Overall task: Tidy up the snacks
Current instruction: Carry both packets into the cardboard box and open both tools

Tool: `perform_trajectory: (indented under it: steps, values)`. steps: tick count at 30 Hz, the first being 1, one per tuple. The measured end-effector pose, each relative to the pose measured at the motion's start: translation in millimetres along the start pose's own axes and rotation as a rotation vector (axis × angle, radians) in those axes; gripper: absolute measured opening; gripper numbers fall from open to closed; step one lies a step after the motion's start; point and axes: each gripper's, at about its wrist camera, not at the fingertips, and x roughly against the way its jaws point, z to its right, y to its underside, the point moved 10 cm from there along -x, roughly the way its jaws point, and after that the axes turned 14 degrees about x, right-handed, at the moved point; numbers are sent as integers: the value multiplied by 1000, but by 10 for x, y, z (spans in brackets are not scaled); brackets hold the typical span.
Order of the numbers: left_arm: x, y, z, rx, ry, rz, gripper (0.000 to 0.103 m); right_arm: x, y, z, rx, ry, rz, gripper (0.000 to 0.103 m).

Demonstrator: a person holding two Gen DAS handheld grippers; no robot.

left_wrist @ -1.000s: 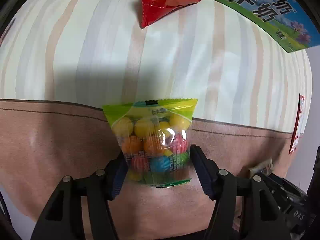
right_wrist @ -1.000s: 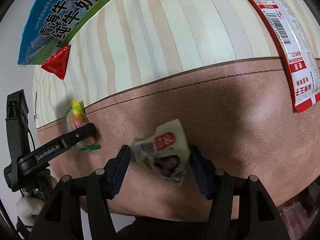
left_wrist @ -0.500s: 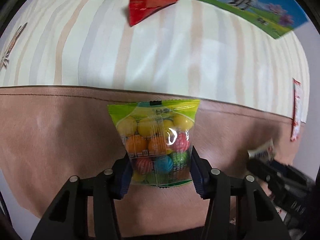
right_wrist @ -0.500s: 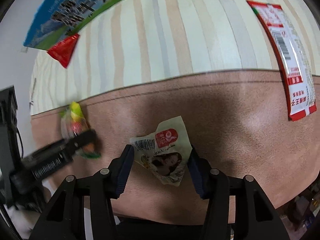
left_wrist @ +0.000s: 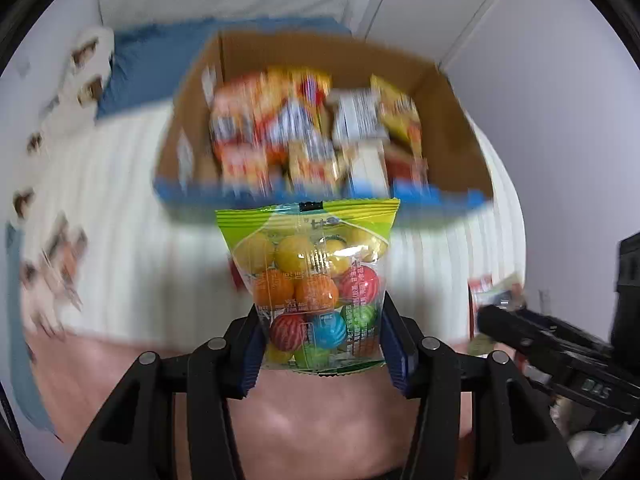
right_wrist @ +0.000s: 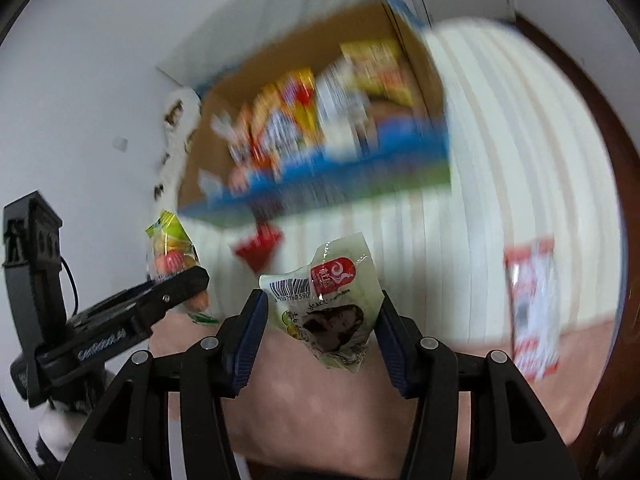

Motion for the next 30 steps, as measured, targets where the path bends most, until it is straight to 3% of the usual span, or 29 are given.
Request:
perform_trajectory:
  steps: [4, 8, 16, 20, 21, 23, 27, 30]
  values:
    - [-32, -688, 103, -53, -89, 53, 48, 68, -629, 3, 48, 45, 59, 56]
    - [-283, -1094, 6, -110, -204, 29, 48, -129, -1184, 86, 78, 105, 54, 56]
    - [-992, -1228, -501, -136, -370, -113, 48, -890, -1485, 452, 95, 206, -75, 56]
    - [-1206, -1146, -616, -106, -343, -175, 49, -1198, -1444, 572, 92, 200, -151, 61]
    - [-1238, -1137, -634, -95, -338, -182, 52, -1299, -1409, 603, 88, 196, -185, 76]
    - [-1251, -1142, -640, -67, -303, -183, 63, -1380, -1384, 576, 94, 168, -208, 90]
    - [-1231, -1170, -598, -7, -226, -184, 85, -1420, -1373, 496, 115, 176, -228, 96]
    - [-1213, -1196, -577, 8, -219, -175, 90, -1379, -1375, 491, 107, 179, -230, 96]
